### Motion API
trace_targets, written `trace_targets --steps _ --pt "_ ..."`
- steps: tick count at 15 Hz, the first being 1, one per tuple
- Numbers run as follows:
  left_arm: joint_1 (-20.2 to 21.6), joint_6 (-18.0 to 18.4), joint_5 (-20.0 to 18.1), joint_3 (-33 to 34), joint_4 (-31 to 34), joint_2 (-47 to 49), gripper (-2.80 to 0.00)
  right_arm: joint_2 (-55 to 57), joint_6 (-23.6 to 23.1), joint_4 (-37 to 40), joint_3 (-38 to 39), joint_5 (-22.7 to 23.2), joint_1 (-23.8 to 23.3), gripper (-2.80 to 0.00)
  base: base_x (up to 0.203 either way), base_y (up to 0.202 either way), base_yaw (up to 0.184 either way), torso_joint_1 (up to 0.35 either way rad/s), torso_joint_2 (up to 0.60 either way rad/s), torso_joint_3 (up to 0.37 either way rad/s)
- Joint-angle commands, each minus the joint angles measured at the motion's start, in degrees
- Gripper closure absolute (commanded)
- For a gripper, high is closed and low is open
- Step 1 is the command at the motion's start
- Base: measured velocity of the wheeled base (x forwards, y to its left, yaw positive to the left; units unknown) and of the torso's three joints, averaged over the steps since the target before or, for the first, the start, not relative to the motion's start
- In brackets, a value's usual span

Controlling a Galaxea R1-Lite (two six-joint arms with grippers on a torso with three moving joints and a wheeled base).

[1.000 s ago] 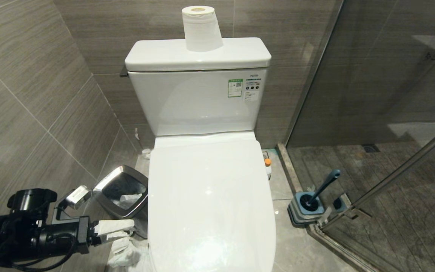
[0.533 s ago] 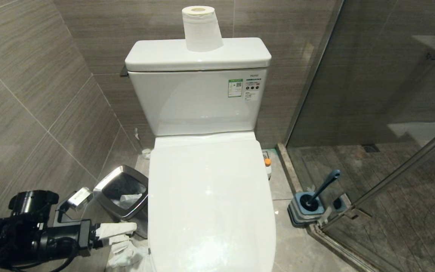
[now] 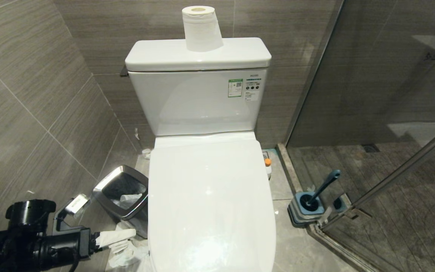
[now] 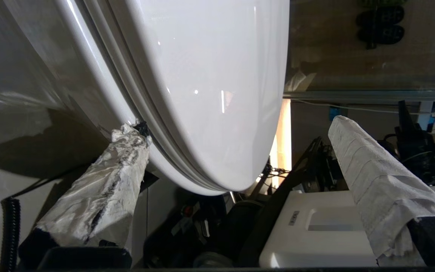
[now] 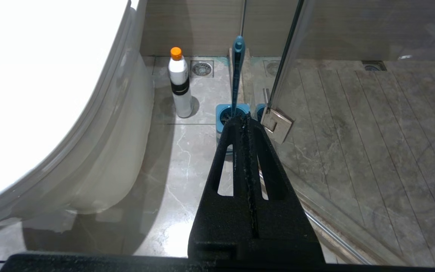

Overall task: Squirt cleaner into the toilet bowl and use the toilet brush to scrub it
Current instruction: Use the left hand to lift the toilet lid slightly

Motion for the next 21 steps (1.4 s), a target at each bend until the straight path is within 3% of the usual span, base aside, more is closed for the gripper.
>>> trace_targets --steps 1,5,12,21 --pt "-0.52 0.02 -0.4 0.81 -0.96 1.96 -2.8 0.0 -0.01 -0.02 -0.04 0.0 0.0 0.0 0.0 0.0 0.0 0.0 0.0 0.0" --pt "-1.85 0.96 -0.25 1.08 -1.68 2.96 -2.8 0.0 -0.01 -0.02 0.03 0.0 0.0 0.0 0.0 0.0 0.0 0.0 0.0 0.0" --pt "-7.75 0.74 4.0 0.75 -3.15 6.88 -2.8 0.0 -0.01 -0.02 -0.03 0.0 0.0 0.0 0.0 0.0 0.0 0.0 0.0 0.0" --pt "-9.17 0.59 4.39 0.46 -3.85 8.2 -2.8 0.0 -0.01 -0.02 0.04 0.0 0.0 0.0 0.0 0.0 0.0 0.0 0.0 0.0"
